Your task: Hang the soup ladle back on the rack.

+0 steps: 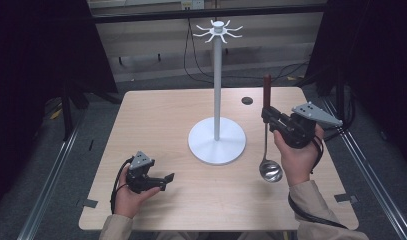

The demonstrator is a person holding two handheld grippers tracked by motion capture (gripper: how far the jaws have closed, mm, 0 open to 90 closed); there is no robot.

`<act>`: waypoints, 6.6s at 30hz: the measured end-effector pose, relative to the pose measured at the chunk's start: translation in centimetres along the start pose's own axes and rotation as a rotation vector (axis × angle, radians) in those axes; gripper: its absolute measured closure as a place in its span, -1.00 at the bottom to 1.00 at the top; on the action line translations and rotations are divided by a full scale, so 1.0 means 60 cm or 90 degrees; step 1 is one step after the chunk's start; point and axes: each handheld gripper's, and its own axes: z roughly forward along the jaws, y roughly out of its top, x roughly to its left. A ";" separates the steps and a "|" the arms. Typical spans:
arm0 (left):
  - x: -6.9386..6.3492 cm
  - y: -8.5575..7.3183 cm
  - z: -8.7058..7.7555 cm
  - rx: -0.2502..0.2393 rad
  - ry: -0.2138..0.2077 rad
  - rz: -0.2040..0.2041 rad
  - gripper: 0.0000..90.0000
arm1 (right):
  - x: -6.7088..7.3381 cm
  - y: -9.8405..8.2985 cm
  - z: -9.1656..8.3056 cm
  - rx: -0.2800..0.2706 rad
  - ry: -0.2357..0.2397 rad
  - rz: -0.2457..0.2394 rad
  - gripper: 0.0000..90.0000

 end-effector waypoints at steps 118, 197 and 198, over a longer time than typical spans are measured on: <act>0.005 -0.001 0.004 -0.002 0.003 0.005 -0.80 | 0.157 0.116 0.108 -0.122 0.007 -0.029 0.66; 0.001 -0.005 0.002 0.012 0.010 0.018 -0.79 | 0.078 0.023 0.061 -0.064 0.058 -0.049 -0.54; 0.001 -0.005 0.001 0.013 0.010 0.019 -0.79 | 0.077 0.021 0.060 -0.063 0.059 -0.051 -0.55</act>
